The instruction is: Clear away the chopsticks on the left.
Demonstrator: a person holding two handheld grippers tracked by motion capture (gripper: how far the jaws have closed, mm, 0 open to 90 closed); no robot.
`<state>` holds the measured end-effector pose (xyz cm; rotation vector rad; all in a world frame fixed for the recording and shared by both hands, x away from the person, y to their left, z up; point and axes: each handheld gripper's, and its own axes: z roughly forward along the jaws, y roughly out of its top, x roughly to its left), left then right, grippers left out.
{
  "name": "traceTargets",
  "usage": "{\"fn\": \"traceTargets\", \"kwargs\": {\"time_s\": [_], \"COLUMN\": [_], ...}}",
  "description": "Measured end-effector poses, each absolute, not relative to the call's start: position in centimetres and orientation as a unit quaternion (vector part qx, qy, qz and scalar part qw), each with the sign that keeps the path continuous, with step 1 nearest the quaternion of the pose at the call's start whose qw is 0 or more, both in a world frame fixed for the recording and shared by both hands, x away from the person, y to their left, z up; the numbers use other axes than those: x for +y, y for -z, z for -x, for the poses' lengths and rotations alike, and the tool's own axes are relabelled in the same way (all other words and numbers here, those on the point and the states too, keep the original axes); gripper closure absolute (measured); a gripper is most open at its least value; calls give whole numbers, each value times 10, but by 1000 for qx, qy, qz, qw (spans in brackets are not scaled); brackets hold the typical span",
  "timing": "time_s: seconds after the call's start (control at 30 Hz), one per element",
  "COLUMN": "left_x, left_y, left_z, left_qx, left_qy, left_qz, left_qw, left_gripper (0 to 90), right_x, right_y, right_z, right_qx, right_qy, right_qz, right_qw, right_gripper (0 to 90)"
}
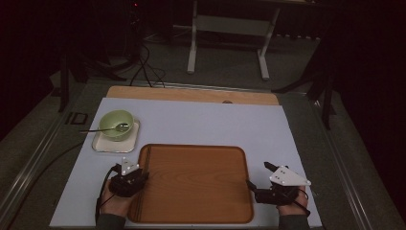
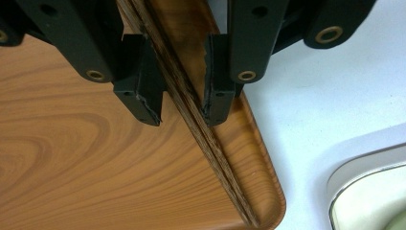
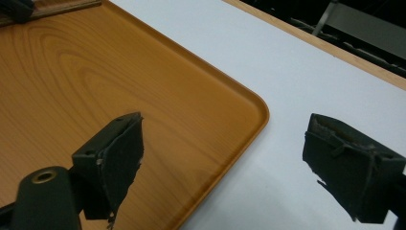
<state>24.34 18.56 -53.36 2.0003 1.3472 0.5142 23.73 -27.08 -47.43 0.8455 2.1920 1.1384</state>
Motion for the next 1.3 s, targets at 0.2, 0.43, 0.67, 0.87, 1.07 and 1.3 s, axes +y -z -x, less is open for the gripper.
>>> {"fn": "traceTargets", "kwargs": {"time_s": [0.2,0.43,0.67,0.87,1.07,1.3], "left_x": [187,199,202,212,216,218], "left_y": [528,520,511,504,503,501], "left_z": [-242,-243,-241,-240,-239,-239], "left_qx": [513,533,535,549,558,559], "left_qy": [-210,-207,-218,-221,-221,-226], "left_qz": [-763,-745,-741,-726,-719,-716], "left_qw": [333,343,342,350,350,351], "left_gripper": [613,557,487,451,447,442], "right_x": [-271,-270,-270,-271,-271,-271], "right_y": [474,475,475,474,474,474], "right_z": [-237,-238,-238,-237,-237,-237], "right_qx": [810,811,811,811,811,810], "right_qy": [-421,-420,-420,-420,-421,-422], "right_qz": [-312,-311,-310,-311,-311,-311], "right_qw": [262,262,263,262,263,263], "right_gripper": [135,135,135,135,135,135]}}
